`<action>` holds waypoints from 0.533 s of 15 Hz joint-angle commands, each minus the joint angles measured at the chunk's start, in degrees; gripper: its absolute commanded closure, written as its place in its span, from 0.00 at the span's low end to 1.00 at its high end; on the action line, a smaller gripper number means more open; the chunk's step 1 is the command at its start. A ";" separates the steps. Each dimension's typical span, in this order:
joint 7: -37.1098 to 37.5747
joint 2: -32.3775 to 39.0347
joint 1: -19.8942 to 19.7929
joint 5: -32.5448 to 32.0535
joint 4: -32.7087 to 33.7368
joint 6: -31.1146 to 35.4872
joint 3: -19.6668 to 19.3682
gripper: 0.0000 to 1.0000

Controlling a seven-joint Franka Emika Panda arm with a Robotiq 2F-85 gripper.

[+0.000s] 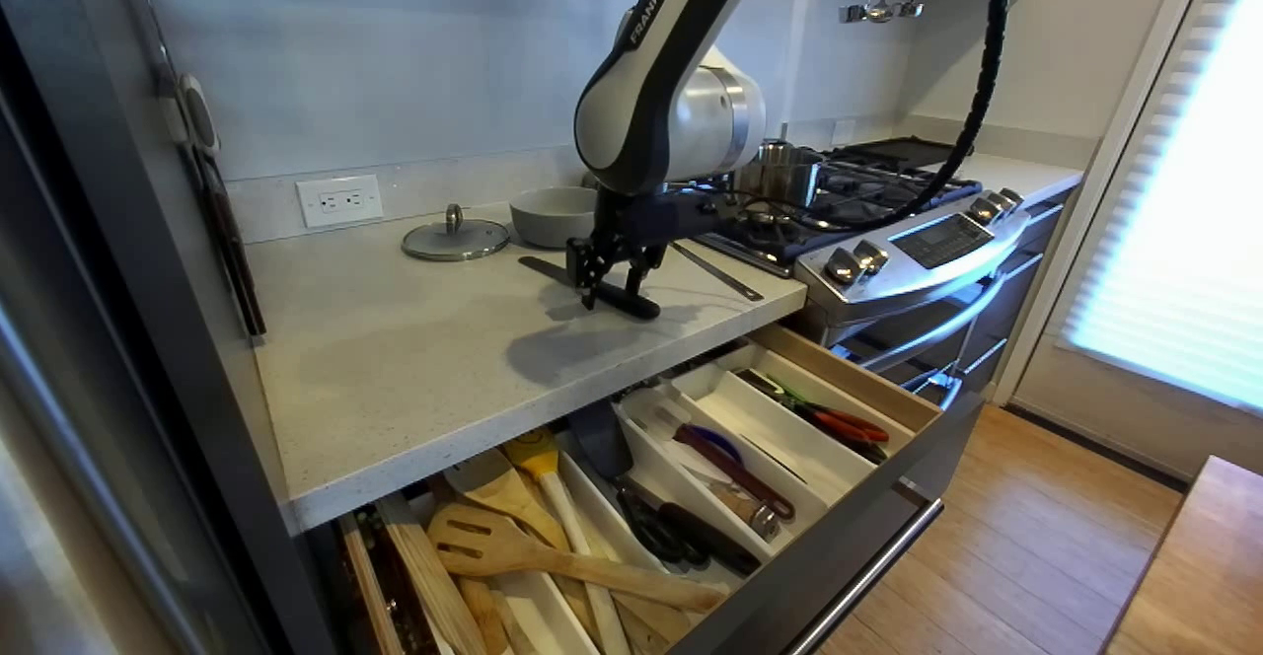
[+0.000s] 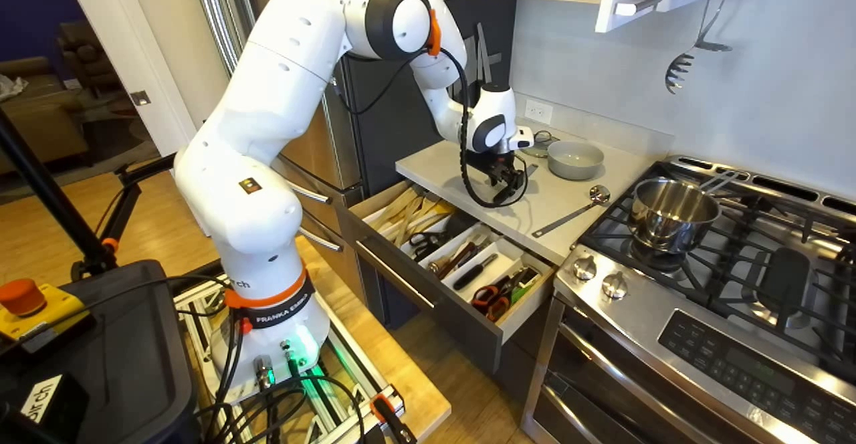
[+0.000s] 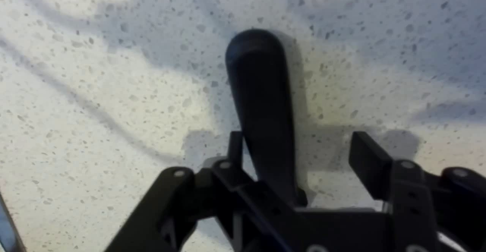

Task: Remove all the utensils on the cabinet top and put each utensil in a different compartment of the drawer starting with the wooden ladle into the left most compartment then the black spatula into the second far left compartment and continue with the same sequence up to the black knife

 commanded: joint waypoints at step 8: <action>-3.79 -2.90 -5.65 2.25 -2.82 -2.57 6.16 0.92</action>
